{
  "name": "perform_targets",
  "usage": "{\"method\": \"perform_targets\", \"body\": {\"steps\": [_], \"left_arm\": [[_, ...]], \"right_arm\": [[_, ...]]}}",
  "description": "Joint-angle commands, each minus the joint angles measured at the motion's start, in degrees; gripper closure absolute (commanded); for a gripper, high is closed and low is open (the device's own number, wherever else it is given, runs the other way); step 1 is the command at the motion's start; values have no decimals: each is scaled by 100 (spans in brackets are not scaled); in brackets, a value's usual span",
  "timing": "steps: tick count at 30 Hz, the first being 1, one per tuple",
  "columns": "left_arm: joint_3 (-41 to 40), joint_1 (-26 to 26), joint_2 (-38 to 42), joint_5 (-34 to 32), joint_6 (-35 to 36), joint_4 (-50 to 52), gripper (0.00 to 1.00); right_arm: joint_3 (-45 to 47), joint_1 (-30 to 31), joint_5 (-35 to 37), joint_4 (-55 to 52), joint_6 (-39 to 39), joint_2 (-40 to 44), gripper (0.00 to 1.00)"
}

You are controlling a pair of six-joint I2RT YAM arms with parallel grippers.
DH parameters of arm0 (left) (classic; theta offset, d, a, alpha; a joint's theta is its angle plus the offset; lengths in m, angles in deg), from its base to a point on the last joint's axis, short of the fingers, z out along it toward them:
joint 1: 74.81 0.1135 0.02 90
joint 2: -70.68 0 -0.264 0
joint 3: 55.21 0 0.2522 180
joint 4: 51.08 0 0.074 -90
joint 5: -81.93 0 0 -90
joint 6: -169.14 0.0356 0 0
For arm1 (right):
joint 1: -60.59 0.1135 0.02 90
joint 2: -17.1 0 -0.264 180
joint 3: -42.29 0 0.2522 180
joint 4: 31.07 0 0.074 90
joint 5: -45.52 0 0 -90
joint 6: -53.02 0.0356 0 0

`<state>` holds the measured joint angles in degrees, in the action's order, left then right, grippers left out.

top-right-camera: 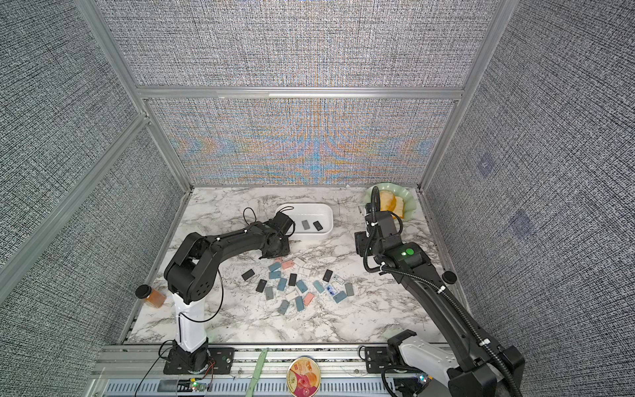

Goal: Put the eraser in the storage box
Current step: Pick up the eraser from the center of the board.

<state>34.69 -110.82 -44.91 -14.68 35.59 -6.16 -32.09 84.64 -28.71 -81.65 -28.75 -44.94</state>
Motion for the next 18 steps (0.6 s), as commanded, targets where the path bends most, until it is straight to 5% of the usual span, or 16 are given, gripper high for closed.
{"method": "perform_targets", "body": {"steps": [1, 18], "left_arm": [[-83, -12, -141, 234, -40, 1293, 59], [58, -90, -205, 246, -4, 1446, 63]], "right_arm": [[15, 9, 0, 78, 63, -9, 33], [94, -4, 9, 104, 78, 53, 33]]}}
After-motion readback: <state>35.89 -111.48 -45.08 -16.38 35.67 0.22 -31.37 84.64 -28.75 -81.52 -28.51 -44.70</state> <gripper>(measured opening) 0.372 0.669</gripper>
